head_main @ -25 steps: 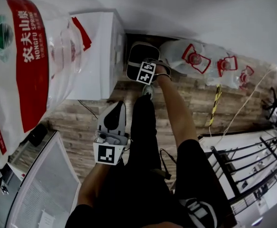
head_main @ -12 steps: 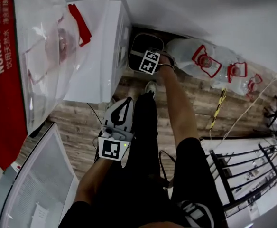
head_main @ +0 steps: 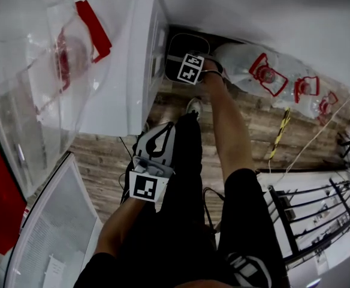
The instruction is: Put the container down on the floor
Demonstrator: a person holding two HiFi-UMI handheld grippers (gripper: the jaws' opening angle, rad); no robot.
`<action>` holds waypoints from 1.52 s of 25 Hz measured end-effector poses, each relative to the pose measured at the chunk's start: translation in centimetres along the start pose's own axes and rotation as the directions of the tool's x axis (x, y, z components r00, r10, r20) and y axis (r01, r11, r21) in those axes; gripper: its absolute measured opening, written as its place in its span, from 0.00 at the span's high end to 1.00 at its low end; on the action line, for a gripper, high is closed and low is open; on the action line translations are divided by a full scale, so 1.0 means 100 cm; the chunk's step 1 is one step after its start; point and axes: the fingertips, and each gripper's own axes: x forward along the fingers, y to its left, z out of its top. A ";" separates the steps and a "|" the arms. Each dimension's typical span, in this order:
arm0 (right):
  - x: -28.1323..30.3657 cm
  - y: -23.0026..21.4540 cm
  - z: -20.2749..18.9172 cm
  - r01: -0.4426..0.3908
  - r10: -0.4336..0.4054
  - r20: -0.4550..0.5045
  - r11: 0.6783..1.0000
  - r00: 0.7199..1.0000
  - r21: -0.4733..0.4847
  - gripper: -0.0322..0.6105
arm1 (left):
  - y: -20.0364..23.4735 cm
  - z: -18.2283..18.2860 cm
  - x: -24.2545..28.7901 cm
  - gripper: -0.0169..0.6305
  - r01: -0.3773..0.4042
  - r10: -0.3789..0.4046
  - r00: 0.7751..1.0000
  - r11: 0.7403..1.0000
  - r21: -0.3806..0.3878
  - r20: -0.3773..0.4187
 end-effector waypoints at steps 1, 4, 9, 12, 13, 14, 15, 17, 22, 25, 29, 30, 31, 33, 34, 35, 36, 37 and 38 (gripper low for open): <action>0.001 -0.001 0.000 0.001 -0.001 0.000 1.000 1.000 -0.001 0.81 | 0.000 0.000 0.001 0.93 0.001 -0.001 1.000 1.000 0.000 -0.001; 0.003 -0.003 0.000 0.000 0.000 -0.002 1.000 1.000 -0.003 0.81 | -0.001 0.003 0.004 0.93 -0.004 0.004 1.000 1.000 -0.012 0.007; 0.012 -0.005 0.001 0.002 -0.002 -0.012 1.000 1.000 -0.015 0.81 | 0.000 -0.002 0.006 0.93 -0.007 0.007 1.000 1.000 -0.026 0.004; 0.016 -0.002 -0.001 0.002 -0.002 -0.015 1.000 1.000 -0.015 0.81 | 0.000 -0.003 0.005 0.93 -0.012 0.013 1.000 0.999 -0.042 0.010; 0.018 0.000 -0.003 0.000 -0.001 -0.016 1.000 1.000 -0.015 0.81 | -0.001 -0.004 0.004 0.93 -0.011 0.011 1.000 0.999 -0.041 0.005; 0.020 0.000 -0.004 0.000 -0.001 -0.017 1.000 1.000 -0.016 0.81 | -0.001 -0.004 0.004 0.93 -0.007 0.007 1.000 0.999 -0.037 -0.001; 0.022 0.000 -0.003 0.002 -0.002 -0.017 1.000 1.000 -0.017 0.81 | 0.000 -0.005 0.004 0.93 -0.004 0.004 1.000 1.000 -0.031 -0.006; 0.026 -0.002 -0.001 0.009 -0.009 -0.015 1.000 1.000 -0.020 0.81 | 0.001 -0.005 0.005 0.93 0.003 -0.003 1.000 1.000 -0.027 -0.006; 0.029 -0.006 0.001 0.023 -0.024 -0.014 0.999 1.000 -0.034 0.81 | 0.005 -0.007 0.006 0.93 0.001 -0.001 1.000 1.000 -0.029 -0.003; 0.031 -0.010 0.002 0.030 -0.031 -0.012 0.999 0.999 -0.045 0.81 | 0.008 -0.007 0.006 0.93 -0.010 0.010 1.000 0.999 -0.032 0.002; 0.037 -0.011 -0.002 0.045 -0.048 -0.036 0.996 0.998 -0.076 0.81 | 0.010 -0.009 0.007 0.93 -0.021 0.021 1.000 0.999 -0.037 0.001; 0.040 -0.009 -0.003 0.045 -0.049 -0.039 0.996 0.998 -0.078 0.81 | 0.010 -0.009 0.007 0.93 -0.021 0.021 1.000 0.999 -0.035 0.000; 0.042 -0.008 -0.003 0.046 -0.049 -0.041 0.996 0.998 -0.078 0.81 | 0.010 -0.010 0.007 0.93 -0.021 0.021 1.000 0.999 -0.034 -0.001; 0.047 -0.005 -0.002 0.048 -0.052 -0.044 0.996 0.998 -0.076 0.81 | 0.011 -0.011 0.007 0.93 -0.024 0.024 1.000 0.999 -0.034 -0.004; 0.049 -0.003 0.000 0.050 -0.053 -0.044 0.996 0.998 -0.077 0.81 | 0.012 -0.011 0.007 0.93 -0.026 0.026 1.000 0.999 -0.034 -0.004; 0.051 -0.003 0.001 0.052 -0.055 -0.042 0.996 0.998 -0.079 0.81 | 0.013 -0.011 0.007 0.93 -0.029 0.029 1.000 0.999 -0.036 -0.003; 0.051 -0.003 0.001 0.054 -0.057 -0.041 0.995 0.998 -0.080 0.81 | 0.013 -0.011 0.007 0.93 -0.031 0.031 1.000 0.999 -0.037 -0.001; 0.052 -0.003 0.001 0.055 -0.058 -0.038 0.995 0.998 -0.079 0.81 | 0.014 -0.011 0.007 0.93 -0.033 0.033 0.999 0.999 -0.037 -0.001; 0.051 -0.005 0.001 0.057 -0.060 -0.036 0.995 0.998 -0.076 0.81 | 0.014 -0.012 0.007 0.93 -0.034 0.034 0.999 0.999 -0.037 -0.002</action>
